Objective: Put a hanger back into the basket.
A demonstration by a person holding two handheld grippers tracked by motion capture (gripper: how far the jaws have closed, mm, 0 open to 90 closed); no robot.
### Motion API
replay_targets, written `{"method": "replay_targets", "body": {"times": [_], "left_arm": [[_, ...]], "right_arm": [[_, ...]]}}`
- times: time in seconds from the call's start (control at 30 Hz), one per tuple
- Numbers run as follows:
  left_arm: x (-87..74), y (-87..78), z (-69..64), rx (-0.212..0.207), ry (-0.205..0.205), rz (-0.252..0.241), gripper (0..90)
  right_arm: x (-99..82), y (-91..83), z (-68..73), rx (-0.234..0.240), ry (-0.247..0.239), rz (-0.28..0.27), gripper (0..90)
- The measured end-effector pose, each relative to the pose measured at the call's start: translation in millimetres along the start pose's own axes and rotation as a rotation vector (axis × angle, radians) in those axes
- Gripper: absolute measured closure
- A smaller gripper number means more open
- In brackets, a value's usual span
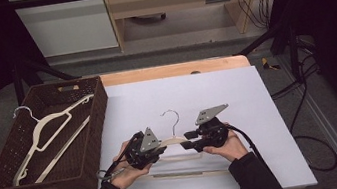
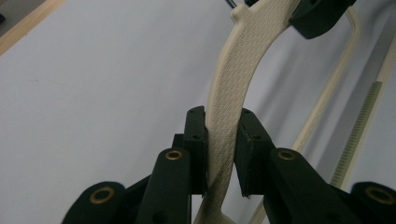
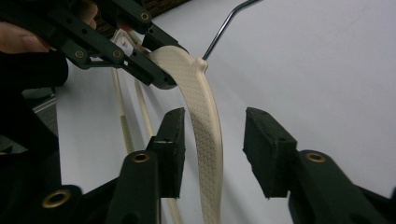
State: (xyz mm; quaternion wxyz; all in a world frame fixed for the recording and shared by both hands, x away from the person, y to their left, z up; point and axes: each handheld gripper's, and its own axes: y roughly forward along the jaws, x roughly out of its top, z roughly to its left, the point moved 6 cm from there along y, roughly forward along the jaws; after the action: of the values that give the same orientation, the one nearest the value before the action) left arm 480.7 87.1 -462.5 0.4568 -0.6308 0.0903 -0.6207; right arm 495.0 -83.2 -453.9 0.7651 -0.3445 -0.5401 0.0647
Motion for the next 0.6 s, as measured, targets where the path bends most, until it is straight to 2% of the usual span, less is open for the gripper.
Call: {"method": "replay_targets", "body": {"times": [0.1,0.17,0.3,0.37,0.4,0.47,0.5,0.57,0.6], "left_arm": [[-0.4,-1.1,-2.1,-0.008,-0.014,-0.007,76.3],[-1.3,-2.2,-2.6,-0.018,-0.013,-0.001,76.3],[0.1,-9.7,-5.4,-0.079,-0.045,-0.021,75.5],[0.7,-11.6,-5.9,-0.091,-0.049,-0.025,68.7],[2.9,-17.6,-6.2,-0.105,-0.062,-0.041,66.0],[6.4,-24.6,-4.6,-0.097,-0.069,-0.065,56.7],[8.1,-28.4,-3.8,-0.100,-0.073,-0.076,55.2],[12.4,-35.9,-3.5,-0.132,-0.083,-0.105,52.8],[13.7,-38.2,-3.5,-0.131,-0.087,-0.115,51.3]], "right_arm": [[-0.6,4.8,2.2,0.044,0.010,0.024,70.4],[-0.9,6.8,4.0,0.068,-0.001,0.034,76.5],[-0.9,2.2,8.9,0.115,-0.021,0.051,79.5],[0.0,-2.1,13.7,0.128,-0.031,0.046,81.4],[0.6,-5.6,16.6,0.141,-0.034,0.043,82.9],[3.1,-12.6,22.0,0.178,-0.049,0.019,86.4],[4.9,-15.8,25.4,0.189,-0.060,0.003,86.5],[7.8,-21.7,30.0,0.174,-0.085,0.005,86.7],[10.1,-25.4,32.7,0.192,-0.090,0.000,86.7]]}}
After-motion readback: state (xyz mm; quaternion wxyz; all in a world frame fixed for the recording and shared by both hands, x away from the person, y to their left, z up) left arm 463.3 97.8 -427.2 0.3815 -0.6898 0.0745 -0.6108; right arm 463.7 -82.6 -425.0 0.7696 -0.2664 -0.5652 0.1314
